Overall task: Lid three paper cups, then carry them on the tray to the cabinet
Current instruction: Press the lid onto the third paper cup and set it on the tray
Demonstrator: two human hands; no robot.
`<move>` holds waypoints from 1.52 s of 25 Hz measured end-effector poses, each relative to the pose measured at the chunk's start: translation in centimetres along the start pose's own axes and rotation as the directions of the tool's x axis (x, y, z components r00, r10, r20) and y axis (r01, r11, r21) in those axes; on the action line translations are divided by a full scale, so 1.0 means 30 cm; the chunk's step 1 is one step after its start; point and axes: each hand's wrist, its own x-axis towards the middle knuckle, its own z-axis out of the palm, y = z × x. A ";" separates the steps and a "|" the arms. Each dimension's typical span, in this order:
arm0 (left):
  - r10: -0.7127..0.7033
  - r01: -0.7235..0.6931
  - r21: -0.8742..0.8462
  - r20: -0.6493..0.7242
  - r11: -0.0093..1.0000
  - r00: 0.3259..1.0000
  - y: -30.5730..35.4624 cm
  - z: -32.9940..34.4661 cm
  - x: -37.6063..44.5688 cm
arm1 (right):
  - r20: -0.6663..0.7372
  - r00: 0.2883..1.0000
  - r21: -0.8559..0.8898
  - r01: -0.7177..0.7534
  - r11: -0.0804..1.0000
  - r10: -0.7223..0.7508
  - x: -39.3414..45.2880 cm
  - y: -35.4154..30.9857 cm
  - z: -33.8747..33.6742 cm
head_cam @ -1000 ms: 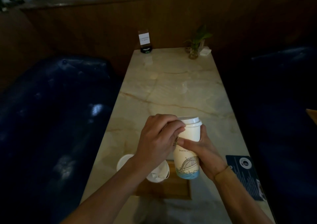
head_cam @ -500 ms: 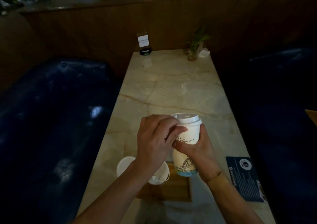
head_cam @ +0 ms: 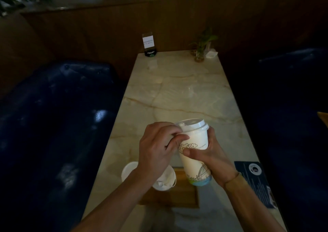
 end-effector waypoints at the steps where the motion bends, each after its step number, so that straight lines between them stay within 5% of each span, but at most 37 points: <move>1: 0.005 -0.005 0.009 0.003 1.000 1.000 -0.005 0.001 -0.001 | -0.003 1.000 -0.025 -0.004 1.000 0.004 0.006 -0.002 0.000; 8: 0.097 -0.100 0.073 0.044 0.992 0.994 -0.007 0.013 0.036 | -0.193 0.972 -0.210 0.096 0.973 -0.137 0.024 0.018 0.063; 18: 0.036 -0.037 -0.018 -0.036 0.999 0.999 0.033 -0.014 0.038 | -0.034 0.999 0.177 0.035 0.984 -0.030 -0.031 0.006 0.041; 23: -0.103 0.106 -0.030 0.102 0.994 0.989 0.005 -0.027 -0.007 | -0.071 0.997 -0.134 0.020 0.991 -0.030 -0.007 0.005 0.025; 28: -0.327 0.403 -0.203 0.326 0.892 0.887 0.003 -0.049 0.012 | -0.131 0.987 -0.291 0.047 0.956 -0.088 0.006 0.023 0.025; 38: -0.220 0.356 -0.163 0.537 0.920 0.814 0.026 -0.080 0.135 | -0.110 0.985 -0.221 0.105 0.970 -0.132 -0.011 0.015 0.002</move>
